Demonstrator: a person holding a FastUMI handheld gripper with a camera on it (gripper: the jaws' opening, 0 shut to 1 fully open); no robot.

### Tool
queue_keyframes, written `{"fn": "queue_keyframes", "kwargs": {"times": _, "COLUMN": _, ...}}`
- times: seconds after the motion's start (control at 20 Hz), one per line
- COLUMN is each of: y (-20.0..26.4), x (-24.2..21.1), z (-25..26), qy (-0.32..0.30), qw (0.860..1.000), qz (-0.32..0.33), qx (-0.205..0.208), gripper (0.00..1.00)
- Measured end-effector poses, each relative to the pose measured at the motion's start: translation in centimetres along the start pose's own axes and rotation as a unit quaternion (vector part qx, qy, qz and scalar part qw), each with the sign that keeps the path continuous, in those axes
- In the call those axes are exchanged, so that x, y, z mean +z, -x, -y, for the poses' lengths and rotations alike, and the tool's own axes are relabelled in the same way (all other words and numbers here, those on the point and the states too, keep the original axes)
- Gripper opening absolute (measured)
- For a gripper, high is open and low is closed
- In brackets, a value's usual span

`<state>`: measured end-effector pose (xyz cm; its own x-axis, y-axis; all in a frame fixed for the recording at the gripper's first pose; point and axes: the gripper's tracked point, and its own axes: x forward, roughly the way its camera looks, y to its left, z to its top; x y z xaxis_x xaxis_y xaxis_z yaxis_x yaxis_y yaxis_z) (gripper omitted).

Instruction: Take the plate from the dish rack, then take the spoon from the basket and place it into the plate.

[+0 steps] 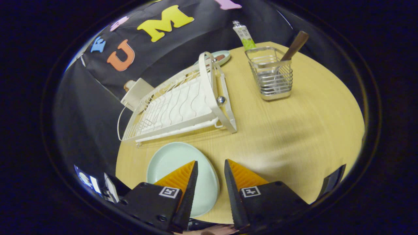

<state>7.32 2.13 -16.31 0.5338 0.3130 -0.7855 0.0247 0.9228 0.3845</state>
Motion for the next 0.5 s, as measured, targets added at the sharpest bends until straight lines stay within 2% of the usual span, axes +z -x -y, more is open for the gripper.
{"fn": "queue_keyframes", "kwargs": {"times": 0.05, "y": 0.6, "x": 0.8, "z": 0.7, "qy": 0.023, "qw": 0.999, "qz": 0.03, "qx": -0.016, "gripper": 0.57}}
{"fn": "queue_keyframes", "kwargs": {"times": 0.15, "y": 2.7, "x": 3.2, "z": 2.4, "qy": 0.074, "qw": 0.989, "qz": 0.112, "qx": -0.057, "gripper": 0.68}}
{"fn": "queue_keyframes", "kwargs": {"times": 0.2, "y": 4.2, "x": 4.5, "z": 3.3, "qy": 0.098, "qw": 0.98, "qz": 0.156, "qx": -0.079, "gripper": 0.73}}
{"fn": "queue_keyframes", "kwargs": {"times": 0.3, "y": 7.1, "x": 6.8, "z": 4.7, "qy": 0.13, "qw": 0.956, "qz": 0.235, "qx": -0.117, "gripper": 0.88}}
{"fn": "queue_keyframes", "kwargs": {"times": 0.4, "y": 8.8, "x": 8.1, "z": 5.6, "qy": 0.14, "qw": 0.937, "qz": 0.29, "qx": -0.133, "gripper": 1.0}}
{"fn": "queue_keyframes", "kwargs": {"times": 0.5, "y": 9.7, "x": 9.2, "z": 7.0, "qy": 0.135, "qw": 0.925, "qz": 0.327, "qx": -0.141, "gripper": 1.0}}
